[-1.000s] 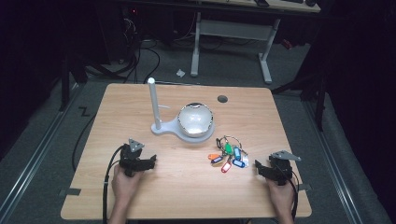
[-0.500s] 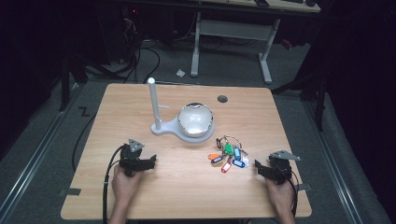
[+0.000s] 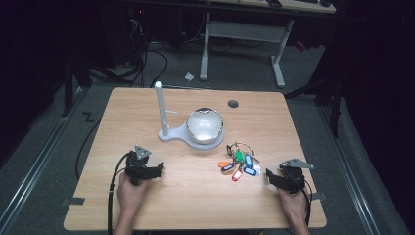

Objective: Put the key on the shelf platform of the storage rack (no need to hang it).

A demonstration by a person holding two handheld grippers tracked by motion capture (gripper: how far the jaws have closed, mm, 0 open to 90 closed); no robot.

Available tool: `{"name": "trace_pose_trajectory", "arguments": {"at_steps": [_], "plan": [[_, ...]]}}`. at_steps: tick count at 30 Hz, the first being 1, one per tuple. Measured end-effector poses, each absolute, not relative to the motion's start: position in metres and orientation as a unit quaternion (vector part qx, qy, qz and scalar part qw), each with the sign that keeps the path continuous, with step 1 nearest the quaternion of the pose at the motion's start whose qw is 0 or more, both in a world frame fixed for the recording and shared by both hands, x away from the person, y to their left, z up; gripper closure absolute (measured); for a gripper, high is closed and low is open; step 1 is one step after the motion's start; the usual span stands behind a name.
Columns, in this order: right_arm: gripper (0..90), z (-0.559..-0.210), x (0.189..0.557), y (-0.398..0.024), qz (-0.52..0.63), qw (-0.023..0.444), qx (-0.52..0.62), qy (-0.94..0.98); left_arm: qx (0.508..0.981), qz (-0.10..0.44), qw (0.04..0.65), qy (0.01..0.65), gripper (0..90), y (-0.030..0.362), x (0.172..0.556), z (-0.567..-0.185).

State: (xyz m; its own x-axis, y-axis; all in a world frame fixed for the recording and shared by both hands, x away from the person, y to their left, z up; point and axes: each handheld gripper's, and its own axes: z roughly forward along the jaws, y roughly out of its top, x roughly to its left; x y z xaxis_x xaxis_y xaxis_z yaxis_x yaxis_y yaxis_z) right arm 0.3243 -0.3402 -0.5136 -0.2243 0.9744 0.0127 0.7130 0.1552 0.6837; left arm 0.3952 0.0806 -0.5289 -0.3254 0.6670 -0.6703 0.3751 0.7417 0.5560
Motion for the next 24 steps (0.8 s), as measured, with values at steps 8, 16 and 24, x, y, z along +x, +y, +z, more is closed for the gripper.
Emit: {"name": "trace_pose_trajectory", "arguments": {"at_steps": [8,16,24], "plan": [[41.1,-0.503,0.322,-0.329,0.326,0.214,0.562,0.729,0.326,0.152,0.481,0.8,17.3,0.081,0.395,-0.529],[33.3,-0.495,0.329,-0.312,0.34,0.2,0.544,0.741,0.326,0.152,0.481,0.8,17.3,0.081,0.395,-0.529],[27.6,-0.493,0.34,-0.292,0.333,0.193,0.531,0.755,0.326,0.152,0.481,0.8,17.3,0.081,0.395,-0.529]]}}
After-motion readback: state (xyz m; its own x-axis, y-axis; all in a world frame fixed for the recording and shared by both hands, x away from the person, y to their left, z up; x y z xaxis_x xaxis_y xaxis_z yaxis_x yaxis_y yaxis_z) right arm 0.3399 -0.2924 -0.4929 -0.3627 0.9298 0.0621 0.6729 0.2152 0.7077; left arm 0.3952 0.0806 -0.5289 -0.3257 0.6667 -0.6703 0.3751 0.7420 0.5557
